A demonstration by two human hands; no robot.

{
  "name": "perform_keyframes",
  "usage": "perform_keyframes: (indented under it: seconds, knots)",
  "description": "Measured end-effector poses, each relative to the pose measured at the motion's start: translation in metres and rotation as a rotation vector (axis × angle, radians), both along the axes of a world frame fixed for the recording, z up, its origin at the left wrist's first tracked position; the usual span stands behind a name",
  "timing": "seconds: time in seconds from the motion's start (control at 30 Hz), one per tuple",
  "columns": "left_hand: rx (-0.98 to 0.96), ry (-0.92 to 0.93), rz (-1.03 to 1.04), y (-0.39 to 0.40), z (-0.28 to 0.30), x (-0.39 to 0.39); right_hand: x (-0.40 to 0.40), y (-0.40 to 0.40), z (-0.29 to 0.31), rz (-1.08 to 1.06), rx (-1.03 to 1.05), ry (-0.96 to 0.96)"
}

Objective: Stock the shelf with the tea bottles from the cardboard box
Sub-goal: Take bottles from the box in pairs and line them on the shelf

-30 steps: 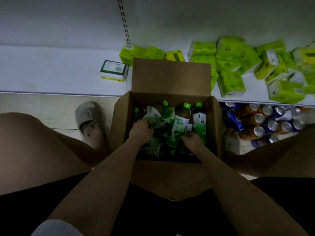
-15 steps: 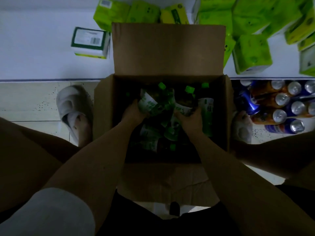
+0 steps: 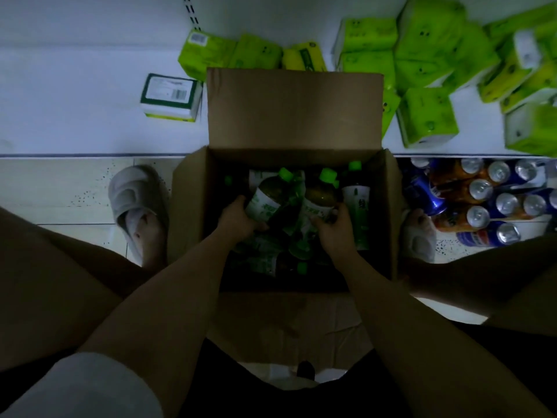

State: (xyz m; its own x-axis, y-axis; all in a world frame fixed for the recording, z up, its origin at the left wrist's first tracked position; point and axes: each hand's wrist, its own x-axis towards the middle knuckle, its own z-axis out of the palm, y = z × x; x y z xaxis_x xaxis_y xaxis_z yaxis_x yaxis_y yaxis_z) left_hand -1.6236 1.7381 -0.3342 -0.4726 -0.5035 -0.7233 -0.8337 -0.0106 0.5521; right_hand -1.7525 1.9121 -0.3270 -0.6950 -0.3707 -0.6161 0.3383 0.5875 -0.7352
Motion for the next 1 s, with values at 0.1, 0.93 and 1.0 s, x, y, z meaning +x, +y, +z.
perform_keyframes:
  seconds: [0.1,0.93,1.0]
  knots:
    - [0.091,0.057,0.112,0.013,0.018,0.004,0.001,0.006,0.018,-0.047,-0.105,-0.065]
    - [0.409,0.741,0.281,0.048,0.21,0.015,0.005,0.011,0.205,-0.033,-0.799,-0.49]
    - [0.382,0.742,0.287,0.052,0.214,0.019,0.007,0.013,0.209,-0.032,-0.818,-0.491]
